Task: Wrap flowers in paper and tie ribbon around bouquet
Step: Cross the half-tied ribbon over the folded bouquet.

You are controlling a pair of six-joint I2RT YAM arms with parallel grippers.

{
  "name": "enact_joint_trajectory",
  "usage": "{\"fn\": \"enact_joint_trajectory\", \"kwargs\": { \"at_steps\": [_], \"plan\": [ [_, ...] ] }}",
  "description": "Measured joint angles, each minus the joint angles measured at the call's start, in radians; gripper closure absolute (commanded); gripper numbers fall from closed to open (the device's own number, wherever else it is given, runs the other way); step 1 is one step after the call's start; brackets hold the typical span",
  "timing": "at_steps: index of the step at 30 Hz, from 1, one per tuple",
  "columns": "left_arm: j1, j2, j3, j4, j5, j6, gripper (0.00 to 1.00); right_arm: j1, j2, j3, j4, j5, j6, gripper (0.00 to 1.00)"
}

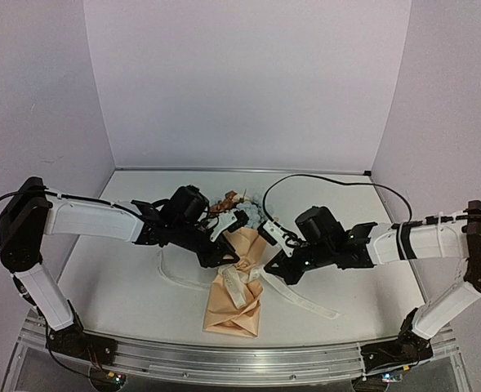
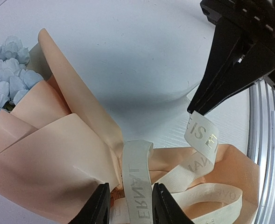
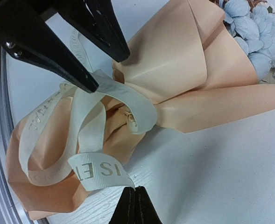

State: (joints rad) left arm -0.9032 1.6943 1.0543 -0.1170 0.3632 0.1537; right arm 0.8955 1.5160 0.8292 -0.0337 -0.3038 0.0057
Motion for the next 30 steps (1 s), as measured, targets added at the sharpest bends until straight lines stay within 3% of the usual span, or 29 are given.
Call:
{"fn": "enact_joint_trajectory", "kwargs": {
  "at_steps": [9,18,25,30],
  "plan": [
    [-0.004,0.0,0.004,-0.014,0.001,0.005,0.65,0.004,0.009,0.11,-0.114,0.024,0.18,1.0],
    [-0.017,0.002,0.004,-0.014,-0.015,0.006,0.75,0.004,0.053,0.144,-0.127,0.035,0.375,1.0],
    [-0.027,0.014,0.004,-0.014,-0.056,0.007,0.72,0.004,0.055,0.145,-0.129,0.038,0.487,1.0],
    [-0.029,0.014,-0.003,-0.006,-0.08,0.007,0.76,0.004,0.055,0.145,-0.129,0.037,0.552,1.0]
  ]
}}
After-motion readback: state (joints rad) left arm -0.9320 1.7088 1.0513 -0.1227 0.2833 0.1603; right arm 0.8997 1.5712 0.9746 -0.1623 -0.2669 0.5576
